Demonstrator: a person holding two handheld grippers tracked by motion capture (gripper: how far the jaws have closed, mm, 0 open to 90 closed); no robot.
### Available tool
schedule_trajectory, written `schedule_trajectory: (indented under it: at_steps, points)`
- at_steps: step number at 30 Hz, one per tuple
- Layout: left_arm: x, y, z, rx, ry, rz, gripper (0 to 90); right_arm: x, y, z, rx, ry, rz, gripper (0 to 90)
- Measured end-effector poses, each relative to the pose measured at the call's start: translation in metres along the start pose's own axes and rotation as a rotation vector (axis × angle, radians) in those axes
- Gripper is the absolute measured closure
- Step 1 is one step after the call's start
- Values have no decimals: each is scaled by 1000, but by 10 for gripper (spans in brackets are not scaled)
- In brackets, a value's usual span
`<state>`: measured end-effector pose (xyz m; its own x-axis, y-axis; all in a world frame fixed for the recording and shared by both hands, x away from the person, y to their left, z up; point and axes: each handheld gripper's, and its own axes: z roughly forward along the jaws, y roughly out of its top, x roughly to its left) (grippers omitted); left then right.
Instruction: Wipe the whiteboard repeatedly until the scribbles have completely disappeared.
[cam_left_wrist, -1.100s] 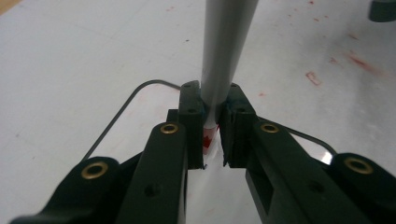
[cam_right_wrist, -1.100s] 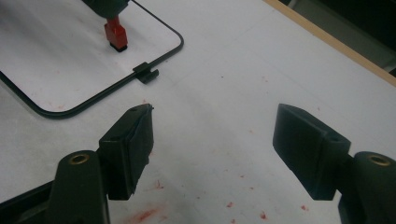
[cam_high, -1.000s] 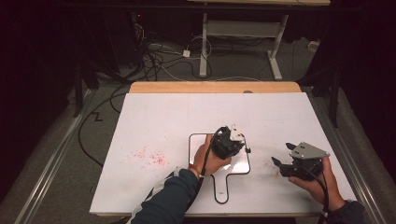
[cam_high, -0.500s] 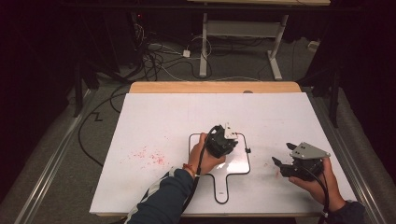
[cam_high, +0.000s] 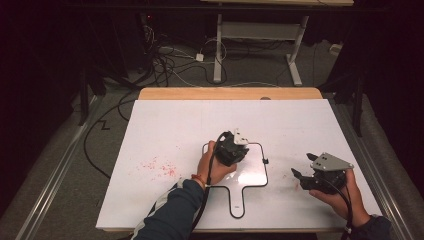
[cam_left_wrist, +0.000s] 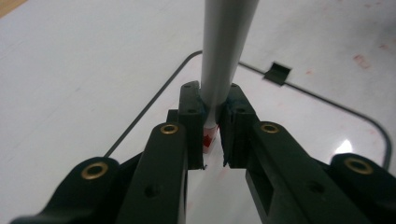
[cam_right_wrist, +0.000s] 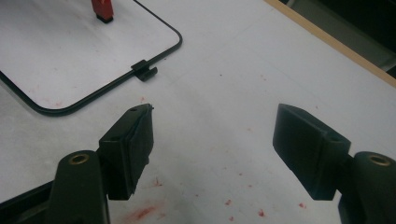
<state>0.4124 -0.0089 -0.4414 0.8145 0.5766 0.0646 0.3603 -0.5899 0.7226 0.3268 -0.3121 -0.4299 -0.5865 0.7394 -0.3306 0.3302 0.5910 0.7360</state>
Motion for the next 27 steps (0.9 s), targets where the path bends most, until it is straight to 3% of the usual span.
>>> schedule_trajectory:
  at_steps: [2, 4, 6, 9, 11, 13, 15, 20, 23, 27]
  points:
    - [5, -4, -3, -7, -16, -28, 785, 0, 0, 0, 1, -1, 2, 296]
    - [2, -3, -2, -9, -37, -29, 786, -1, 0, 0, -2, 1, 3, 296]
    - [-10, -1, -1, -13, -59, 5, 786, -1, 0, 0, -1, -1, 0, 296]
    - [-24, 2, 0, -13, -49, 44, 786, 0, 1, 1, -3, 2, 1, 296]
    - [-21, 0, -1, -9, -49, 37, 785, 1, 1, 2, 2, 4, -1, 296]
    - [-10, -4, -5, -2, -28, 4, 786, 2, 1, 3, 3, 6, -9, 296]
    - [0, -11, -11, 1, -38, -35, 785, 2, 1, 3, 4, 4, -5, 296]
    - [9, -26, -25, 5, -32, -53, 785, 0, 1, 2, 1, 1, -2, 296]
    - [5, -25, -22, -9, -36, -45, 785, 0, 2, 3, 1, 1, -6, 296]
    - [-11, -14, -11, -29, -49, -1, 786, 2, 3, 3, 2, 1, -10, 296]
